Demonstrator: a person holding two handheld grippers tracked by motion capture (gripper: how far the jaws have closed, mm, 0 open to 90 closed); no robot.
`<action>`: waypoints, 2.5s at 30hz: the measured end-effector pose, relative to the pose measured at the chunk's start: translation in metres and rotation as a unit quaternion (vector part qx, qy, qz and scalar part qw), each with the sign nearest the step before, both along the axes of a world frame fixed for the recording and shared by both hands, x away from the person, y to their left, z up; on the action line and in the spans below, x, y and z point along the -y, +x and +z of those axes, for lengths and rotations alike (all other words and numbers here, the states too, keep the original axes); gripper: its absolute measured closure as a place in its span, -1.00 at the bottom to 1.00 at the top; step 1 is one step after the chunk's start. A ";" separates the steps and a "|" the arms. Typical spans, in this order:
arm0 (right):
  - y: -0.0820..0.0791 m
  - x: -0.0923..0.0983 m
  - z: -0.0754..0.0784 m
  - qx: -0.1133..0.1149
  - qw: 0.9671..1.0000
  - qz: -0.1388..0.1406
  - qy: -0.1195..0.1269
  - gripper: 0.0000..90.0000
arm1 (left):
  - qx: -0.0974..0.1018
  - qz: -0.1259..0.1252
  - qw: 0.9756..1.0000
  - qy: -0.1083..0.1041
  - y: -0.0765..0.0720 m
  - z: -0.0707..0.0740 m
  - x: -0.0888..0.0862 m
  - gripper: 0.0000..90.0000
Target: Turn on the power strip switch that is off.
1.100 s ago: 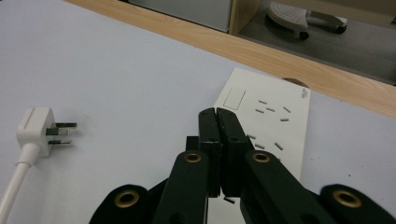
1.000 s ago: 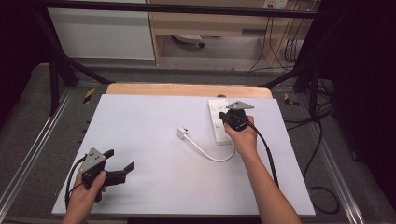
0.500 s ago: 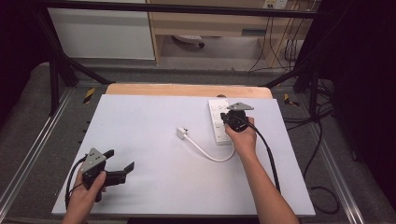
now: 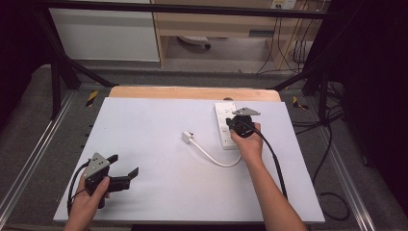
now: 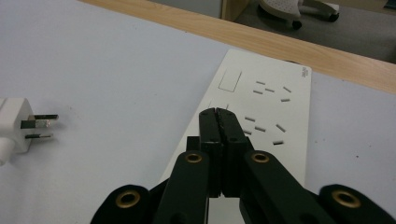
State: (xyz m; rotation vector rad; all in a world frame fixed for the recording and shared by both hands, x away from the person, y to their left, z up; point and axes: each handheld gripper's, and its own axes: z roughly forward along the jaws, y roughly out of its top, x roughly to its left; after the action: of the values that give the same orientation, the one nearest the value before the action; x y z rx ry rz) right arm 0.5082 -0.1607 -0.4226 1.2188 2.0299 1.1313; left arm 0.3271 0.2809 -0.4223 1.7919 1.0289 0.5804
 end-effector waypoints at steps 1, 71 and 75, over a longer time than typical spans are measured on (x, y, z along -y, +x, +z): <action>0.000 0.001 -0.001 0.000 1.000 0.001 -0.001 1.00 | 0.000 0.000 1.000 0.000 0.000 0.000 0.000 -0.86; -0.007 -0.010 -0.019 -0.021 1.000 0.013 -0.008 1.00 | -0.002 0.000 1.000 0.003 0.000 -0.001 0.000 -0.86; -0.007 -0.010 -0.019 -0.018 1.000 0.013 -0.009 1.00 | -0.002 0.000 1.000 0.003 0.000 -0.001 0.000 -0.86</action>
State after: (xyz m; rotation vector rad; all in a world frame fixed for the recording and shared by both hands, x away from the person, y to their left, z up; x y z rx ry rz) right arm 0.5010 -0.1506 -0.4416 1.2144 2.0842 1.1089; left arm 0.3272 0.2809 -0.4230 1.7981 1.0319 0.5807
